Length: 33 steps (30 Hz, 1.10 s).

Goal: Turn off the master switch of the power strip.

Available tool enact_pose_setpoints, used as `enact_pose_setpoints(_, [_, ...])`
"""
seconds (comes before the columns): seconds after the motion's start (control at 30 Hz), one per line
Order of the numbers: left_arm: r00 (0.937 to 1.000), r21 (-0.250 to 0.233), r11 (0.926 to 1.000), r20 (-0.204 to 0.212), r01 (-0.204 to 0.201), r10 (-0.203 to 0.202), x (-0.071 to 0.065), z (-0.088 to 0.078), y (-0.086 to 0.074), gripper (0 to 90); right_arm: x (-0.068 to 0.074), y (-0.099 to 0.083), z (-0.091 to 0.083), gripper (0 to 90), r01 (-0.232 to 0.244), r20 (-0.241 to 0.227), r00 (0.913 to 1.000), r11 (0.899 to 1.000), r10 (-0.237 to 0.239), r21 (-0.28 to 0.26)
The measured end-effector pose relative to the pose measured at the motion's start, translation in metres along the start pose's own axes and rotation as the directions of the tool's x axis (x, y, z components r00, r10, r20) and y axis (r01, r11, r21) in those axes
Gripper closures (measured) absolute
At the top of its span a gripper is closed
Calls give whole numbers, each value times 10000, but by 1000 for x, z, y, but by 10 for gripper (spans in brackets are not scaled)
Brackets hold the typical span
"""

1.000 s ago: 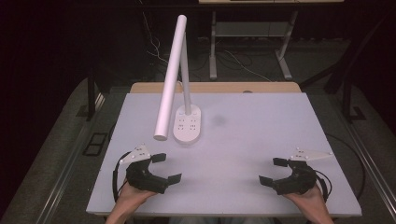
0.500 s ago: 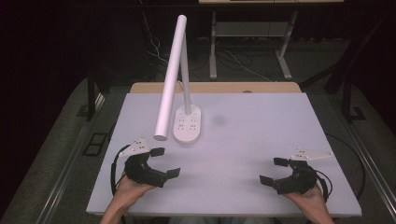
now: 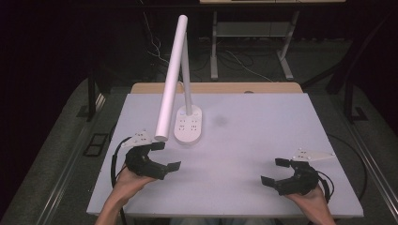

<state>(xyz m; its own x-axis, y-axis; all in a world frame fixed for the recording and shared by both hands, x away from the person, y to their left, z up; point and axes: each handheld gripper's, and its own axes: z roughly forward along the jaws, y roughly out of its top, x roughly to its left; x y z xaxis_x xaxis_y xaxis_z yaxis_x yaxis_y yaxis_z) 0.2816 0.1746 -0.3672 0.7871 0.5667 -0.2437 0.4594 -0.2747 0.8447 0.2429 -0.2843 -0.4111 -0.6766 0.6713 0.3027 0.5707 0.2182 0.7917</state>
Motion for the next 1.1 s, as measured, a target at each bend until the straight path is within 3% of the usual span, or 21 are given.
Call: enact_pose_setpoints(1.1, [9988, 261, 9995, -451, 184, -172, 36, 8, 38, 3, 0, 0, -2, 0, 10, -34, 10000, 10000, -10, -39])
